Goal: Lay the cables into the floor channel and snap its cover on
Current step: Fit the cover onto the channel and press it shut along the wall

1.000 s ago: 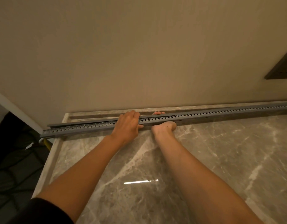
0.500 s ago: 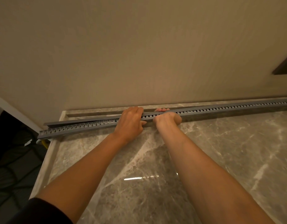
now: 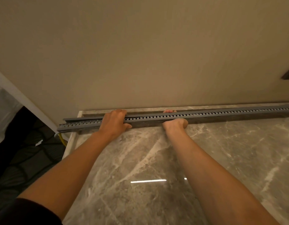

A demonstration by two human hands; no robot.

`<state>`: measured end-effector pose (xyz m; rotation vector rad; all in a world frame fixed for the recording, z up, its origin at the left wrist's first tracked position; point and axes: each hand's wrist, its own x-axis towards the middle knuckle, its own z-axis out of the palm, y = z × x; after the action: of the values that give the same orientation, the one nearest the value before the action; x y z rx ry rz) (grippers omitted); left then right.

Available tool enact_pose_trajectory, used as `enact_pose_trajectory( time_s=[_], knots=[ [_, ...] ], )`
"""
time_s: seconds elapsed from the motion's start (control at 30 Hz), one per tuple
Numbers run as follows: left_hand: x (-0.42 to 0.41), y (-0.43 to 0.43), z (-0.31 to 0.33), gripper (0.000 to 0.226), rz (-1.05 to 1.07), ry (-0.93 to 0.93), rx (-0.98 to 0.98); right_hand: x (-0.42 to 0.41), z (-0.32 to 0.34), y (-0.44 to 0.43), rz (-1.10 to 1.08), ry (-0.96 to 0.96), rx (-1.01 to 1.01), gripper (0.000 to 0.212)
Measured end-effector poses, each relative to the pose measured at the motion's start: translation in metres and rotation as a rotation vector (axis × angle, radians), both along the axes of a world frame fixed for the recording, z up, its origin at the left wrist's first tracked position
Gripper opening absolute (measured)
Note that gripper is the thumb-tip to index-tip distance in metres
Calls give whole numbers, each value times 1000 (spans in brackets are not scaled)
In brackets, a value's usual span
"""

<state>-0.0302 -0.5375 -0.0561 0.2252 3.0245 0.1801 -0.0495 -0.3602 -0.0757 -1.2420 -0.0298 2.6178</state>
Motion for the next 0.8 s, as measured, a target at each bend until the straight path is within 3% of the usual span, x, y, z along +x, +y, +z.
enact_pose_trajectory(
  time_s=[0.27, 0.47, 0.57, 0.63, 0.67, 0.7, 0.8],
  knots=[
    [-2, 0, -3, 39, -92, 43, 72, 5, -3, -61, 90, 78, -24, 45],
    [-5, -18, -6, 41, -183, 29, 128, -11, 6, -77, 53, -215, 34, 40],
    [-6, -27, -7, 43, -178, 75, 77, -12, 7, -70, -134, -145, -150, 35],
    [-7, -26, -8, 42, -194, 84, 27, -10, 9, -75, -58, -187, -4, 38],
    [-7, -25, -9, 40, -205, 89, 15, -10, 8, -77, -123, -199, -72, 38],
    [-7, -24, -9, 38, -216, 97, 13, -16, 8, -79, -93, -319, 34, 38],
    [-7, -23, -9, 34, -247, 113, 32, -18, 15, -76, -44, -340, -46, 43]
  ],
)
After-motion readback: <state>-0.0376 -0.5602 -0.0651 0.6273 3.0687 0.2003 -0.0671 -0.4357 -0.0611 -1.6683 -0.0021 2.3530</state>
